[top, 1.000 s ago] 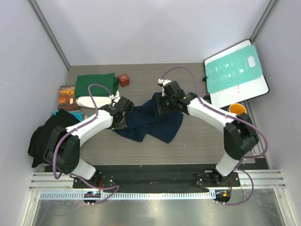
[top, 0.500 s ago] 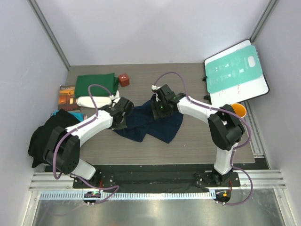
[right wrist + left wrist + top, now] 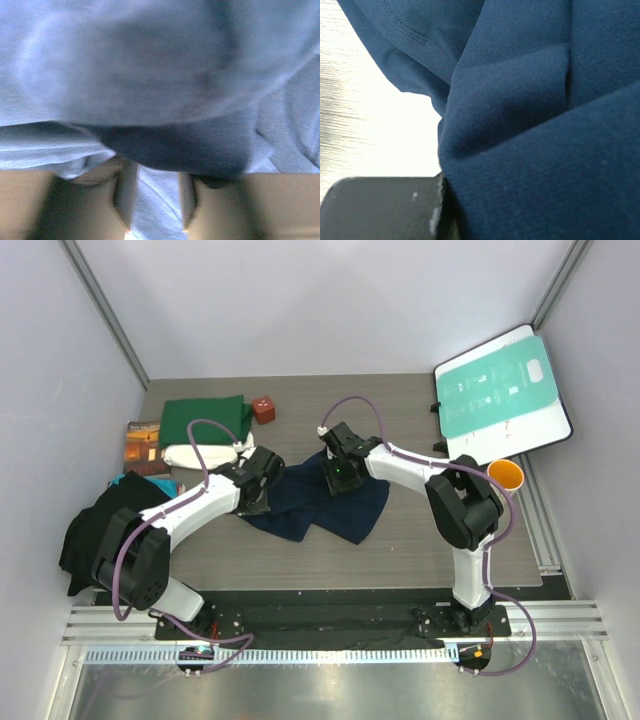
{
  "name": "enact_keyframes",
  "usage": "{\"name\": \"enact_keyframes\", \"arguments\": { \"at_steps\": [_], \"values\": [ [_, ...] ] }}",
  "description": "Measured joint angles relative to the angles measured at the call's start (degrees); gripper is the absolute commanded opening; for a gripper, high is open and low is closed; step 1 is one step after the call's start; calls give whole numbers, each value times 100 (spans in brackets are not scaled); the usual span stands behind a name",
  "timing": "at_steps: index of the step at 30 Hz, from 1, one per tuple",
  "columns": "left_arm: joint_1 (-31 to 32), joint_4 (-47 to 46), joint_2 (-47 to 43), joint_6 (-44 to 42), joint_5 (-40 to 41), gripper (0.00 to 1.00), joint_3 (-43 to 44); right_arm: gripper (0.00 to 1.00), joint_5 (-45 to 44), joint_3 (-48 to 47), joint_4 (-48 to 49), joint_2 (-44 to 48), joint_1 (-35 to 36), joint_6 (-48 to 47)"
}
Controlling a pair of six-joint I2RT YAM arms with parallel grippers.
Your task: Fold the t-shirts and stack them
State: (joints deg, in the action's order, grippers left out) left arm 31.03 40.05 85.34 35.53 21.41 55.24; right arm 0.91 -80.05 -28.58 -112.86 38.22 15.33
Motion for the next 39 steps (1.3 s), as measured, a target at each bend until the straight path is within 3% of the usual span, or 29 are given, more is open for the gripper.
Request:
{"name": "enact_keyframes", "arguments": {
  "at_steps": [2,4,13,19,22,30,39],
  "values": [
    [0,0,2,0,0,0,0,22,-142,20,-24,7,0,-11],
    [0,-2,11,0,0,0,0,1,-291,149,-31,101,-2,-9],
    [0,-13,33,0,-20,3,0,1,-494,413,-57,614,-22,-17],
    [0,114,181,74,101,43,31,1,-487,647,-79,992,-26,-17],
    [0,186,258,144,160,53,46,1,-492,678,-122,1228,-52,-17],
    [0,223,256,173,229,53,48,1,-555,575,-249,2444,-254,-20],
    [-4,-9,245,284,-136,52,-133,1,-549,442,-361,2559,-431,-2]
  ]
}}
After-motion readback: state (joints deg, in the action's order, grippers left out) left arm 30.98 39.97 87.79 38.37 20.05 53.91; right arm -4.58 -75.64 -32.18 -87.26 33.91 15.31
